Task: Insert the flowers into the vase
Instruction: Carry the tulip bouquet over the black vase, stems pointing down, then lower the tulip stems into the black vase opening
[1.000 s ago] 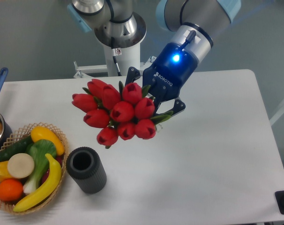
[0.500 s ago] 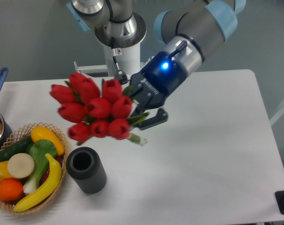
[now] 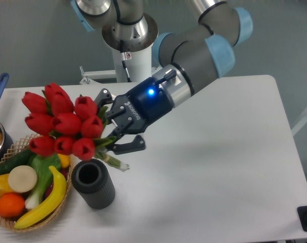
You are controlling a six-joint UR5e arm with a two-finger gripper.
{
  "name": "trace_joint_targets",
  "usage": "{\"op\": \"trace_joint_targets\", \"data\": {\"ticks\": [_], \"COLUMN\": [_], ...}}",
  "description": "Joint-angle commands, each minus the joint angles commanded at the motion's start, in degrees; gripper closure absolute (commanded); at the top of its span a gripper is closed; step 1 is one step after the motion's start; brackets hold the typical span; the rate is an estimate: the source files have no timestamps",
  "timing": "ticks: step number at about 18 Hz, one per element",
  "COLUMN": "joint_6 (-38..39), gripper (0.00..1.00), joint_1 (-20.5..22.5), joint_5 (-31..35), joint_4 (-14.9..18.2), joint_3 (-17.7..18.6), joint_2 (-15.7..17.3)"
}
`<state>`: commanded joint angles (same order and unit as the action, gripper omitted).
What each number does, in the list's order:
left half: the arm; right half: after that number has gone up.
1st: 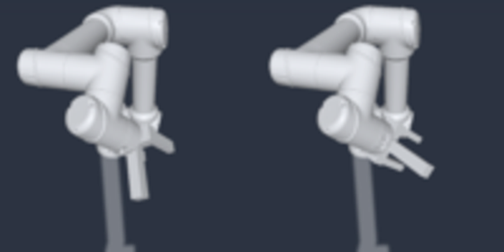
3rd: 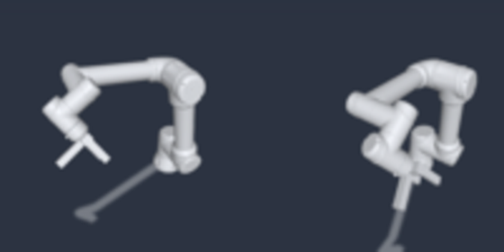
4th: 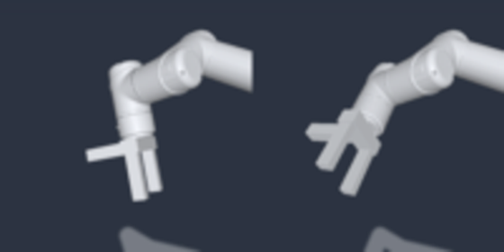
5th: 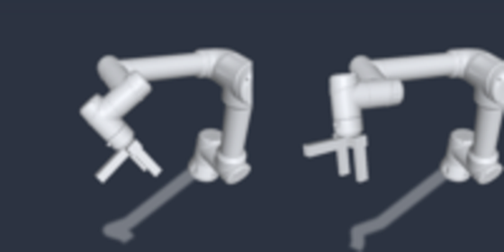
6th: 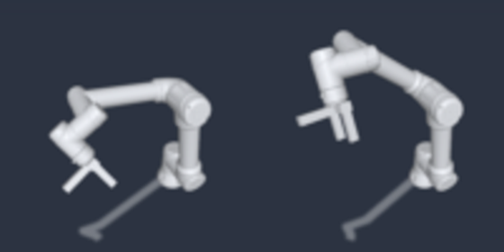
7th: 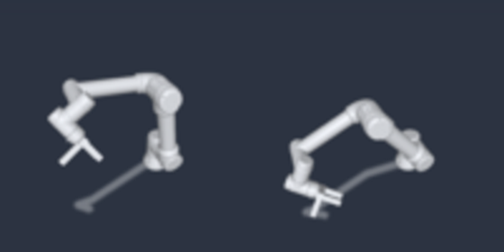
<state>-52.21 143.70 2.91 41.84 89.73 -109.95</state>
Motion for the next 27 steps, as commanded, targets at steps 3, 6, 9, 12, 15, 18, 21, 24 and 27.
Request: {"op": "trace_joint_targets", "data": {"ticks": [3,6,9,12,15,18,21,24,27], "joint_6": [0.0,-4.2,-6.4,-6.5,-8.8,-10.2,-10.2,-10.5,-10.6], "gripper": [0.60,0.60,0.60,0.60,0.60,0.60,0.60,0.60,0.60], "joint_1": [0.0,-0.1,-0.2,-0.7,-1.4,-2.1,-2.3,-2.4,-2.4], "joint_5": [-0.6,-4.4,-7.3,-7.3,-7.5,-7.8,-7.8,-7.7,-7.7], "joint_4": [0.0,0.0,0.1,0.1,0.1,0.1,0.1,0.1,0.1], "joint_3": [1.1,4.8,5.5,5.7,6.2,5.5,5.5,6.3,6.3], "joint_2": [0.0,0.0,0.0,-0.3,-1.0,-2.5,-2.5,-2.9,-3.2]}}
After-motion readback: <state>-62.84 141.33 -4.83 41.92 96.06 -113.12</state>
